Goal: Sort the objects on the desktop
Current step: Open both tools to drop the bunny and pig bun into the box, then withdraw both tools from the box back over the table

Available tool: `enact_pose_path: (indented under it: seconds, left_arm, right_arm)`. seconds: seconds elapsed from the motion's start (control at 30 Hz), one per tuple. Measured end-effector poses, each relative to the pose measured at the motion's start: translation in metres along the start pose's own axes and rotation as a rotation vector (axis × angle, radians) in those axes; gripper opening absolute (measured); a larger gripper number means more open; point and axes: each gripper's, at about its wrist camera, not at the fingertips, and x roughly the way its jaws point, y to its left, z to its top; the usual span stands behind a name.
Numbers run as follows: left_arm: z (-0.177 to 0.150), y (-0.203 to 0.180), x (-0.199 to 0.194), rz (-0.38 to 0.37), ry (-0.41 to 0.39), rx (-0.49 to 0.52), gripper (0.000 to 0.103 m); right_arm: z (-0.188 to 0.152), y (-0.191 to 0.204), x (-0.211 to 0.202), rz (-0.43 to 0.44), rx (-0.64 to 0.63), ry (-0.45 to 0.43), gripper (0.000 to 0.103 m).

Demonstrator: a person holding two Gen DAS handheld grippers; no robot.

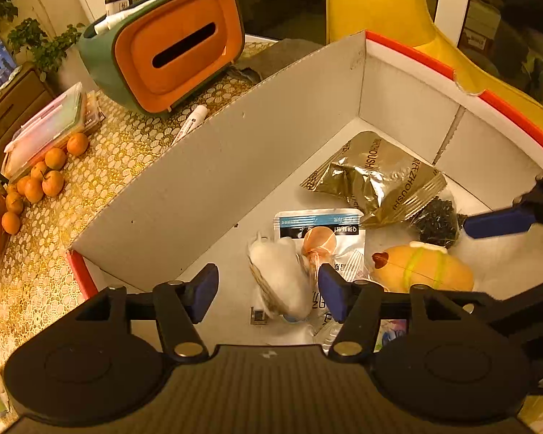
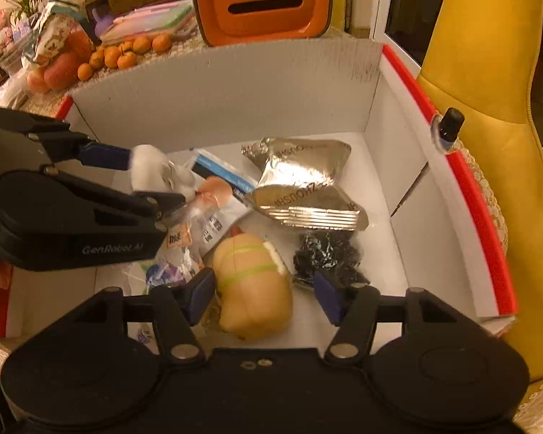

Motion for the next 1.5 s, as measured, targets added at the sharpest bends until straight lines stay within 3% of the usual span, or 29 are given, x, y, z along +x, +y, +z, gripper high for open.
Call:
enact_pose_path:
  seconds: [0.1, 0.2, 0.7, 1.1, 1.5]
  left_arm:
    - [-0.001, 0.0, -0.006, 0.003, -0.012, 0.001, 0.062]
    - [-0.003, 0.001, -0.013, 0.011, -0.028, -0.009, 0.07]
    - [-0.024, 0.011, -0.065, -0.052, -0.095, -0.081, 0.07]
    - [-0.059, 0.014, -0.113, -0.115, -0.167, -0.127, 0.07]
    - [-0.101, 0.023, -0.146, -0.103, -0.249, -0.172, 0.07]
  right_arm:
    - [0.001, -0.002, -0.007, 0.006, 0.002, -0.019, 0.065]
    - [-0.001, -0.002, -0.014, 0.011, -0.002, -0.033, 0.067]
    - [-0.01, 0.013, -0.059, 0.016, -0.031, -0.102, 0.069]
    - [-0.025, 0.029, -0.09, 0.022, -0.059, -0.18, 0.075]
    - [-0.046, 0.046, -0.104, 0.002, -0.089, -0.272, 0.08]
